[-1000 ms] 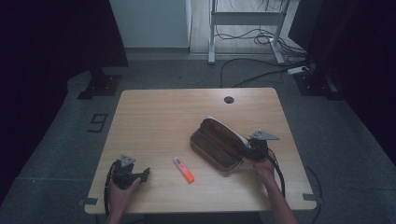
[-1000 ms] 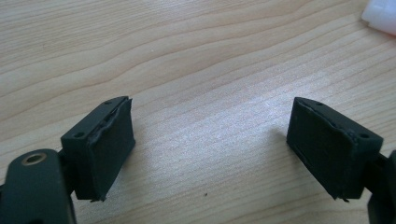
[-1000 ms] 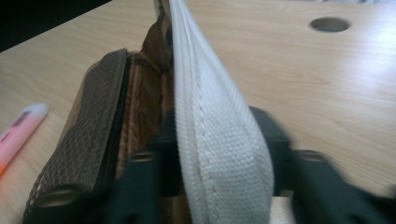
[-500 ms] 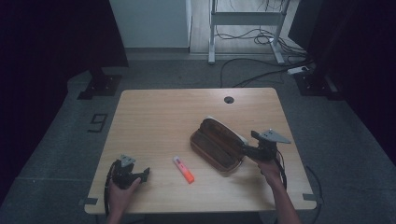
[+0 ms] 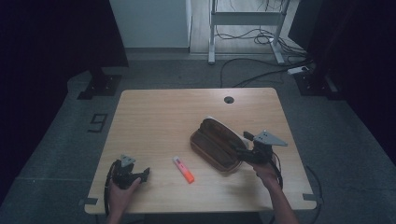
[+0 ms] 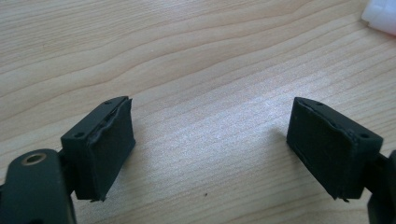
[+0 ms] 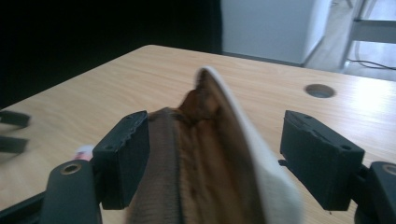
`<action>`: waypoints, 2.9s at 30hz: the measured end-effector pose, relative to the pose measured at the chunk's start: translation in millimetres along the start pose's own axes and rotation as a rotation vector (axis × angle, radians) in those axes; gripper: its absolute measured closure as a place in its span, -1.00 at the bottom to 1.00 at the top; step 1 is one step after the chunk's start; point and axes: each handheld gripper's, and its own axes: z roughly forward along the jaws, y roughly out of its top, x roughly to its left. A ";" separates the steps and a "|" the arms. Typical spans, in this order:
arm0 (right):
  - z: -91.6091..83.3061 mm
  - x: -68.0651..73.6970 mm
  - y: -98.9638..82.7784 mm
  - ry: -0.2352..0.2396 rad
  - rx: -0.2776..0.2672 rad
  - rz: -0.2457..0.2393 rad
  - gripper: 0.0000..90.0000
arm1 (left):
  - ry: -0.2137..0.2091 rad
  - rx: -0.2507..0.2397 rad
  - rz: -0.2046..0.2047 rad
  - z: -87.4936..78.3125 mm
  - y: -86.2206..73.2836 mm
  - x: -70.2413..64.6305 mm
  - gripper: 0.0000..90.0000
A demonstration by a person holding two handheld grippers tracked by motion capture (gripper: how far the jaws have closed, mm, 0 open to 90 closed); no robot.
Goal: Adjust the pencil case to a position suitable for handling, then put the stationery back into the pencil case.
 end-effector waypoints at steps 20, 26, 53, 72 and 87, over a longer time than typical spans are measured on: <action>32.0 48.2 -17.8 0.169 0.110 -0.035 -0.42 | 0.000 0.000 0.000 0.0 0.0 0.0 -0.67; 36.6 54.1 -21.2 0.178 0.131 -0.041 -0.40 | 0.000 0.000 0.000 0.0 0.0 0.0 -0.67; 58.6 97.3 -31.4 0.256 0.200 -0.079 -0.24 | 0.000 0.000 0.000 0.0 0.0 0.0 -0.67; 85.0 124.1 -40.8 0.263 0.264 -0.105 -0.09 | 0.000 0.000 0.001 0.0 0.0 0.0 -0.67; 101.1 137.9 -62.8 0.227 0.370 -0.150 0.04 | 0.001 -0.001 0.000 0.0 -0.1 0.0 -0.67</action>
